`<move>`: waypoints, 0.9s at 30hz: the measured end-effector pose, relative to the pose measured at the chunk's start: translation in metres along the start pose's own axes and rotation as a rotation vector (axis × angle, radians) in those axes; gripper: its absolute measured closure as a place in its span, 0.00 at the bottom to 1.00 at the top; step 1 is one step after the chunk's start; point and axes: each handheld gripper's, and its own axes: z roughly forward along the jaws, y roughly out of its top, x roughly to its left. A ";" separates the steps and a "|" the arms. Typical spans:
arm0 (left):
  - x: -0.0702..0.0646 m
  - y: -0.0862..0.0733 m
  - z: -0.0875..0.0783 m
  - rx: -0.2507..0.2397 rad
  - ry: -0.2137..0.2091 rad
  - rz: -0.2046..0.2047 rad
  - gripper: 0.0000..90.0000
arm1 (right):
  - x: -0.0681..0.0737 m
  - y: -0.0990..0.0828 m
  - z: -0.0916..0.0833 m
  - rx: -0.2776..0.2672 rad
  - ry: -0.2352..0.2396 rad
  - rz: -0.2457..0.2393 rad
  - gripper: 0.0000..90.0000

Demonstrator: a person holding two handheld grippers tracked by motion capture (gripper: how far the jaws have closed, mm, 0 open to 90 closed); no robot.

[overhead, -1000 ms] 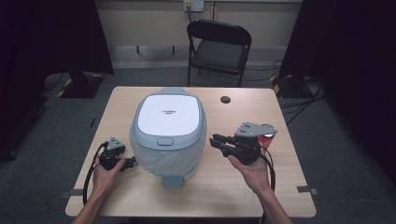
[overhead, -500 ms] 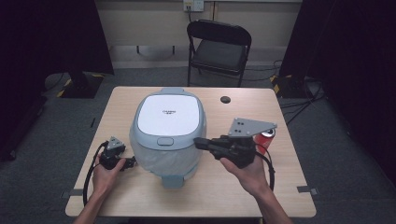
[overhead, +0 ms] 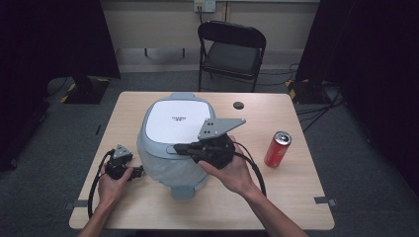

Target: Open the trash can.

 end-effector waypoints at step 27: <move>0.000 0.001 0.002 0.002 0.002 -0.006 0.25 | -0.020 -0.069 -0.079 -0.122 -0.177 0.182 0.94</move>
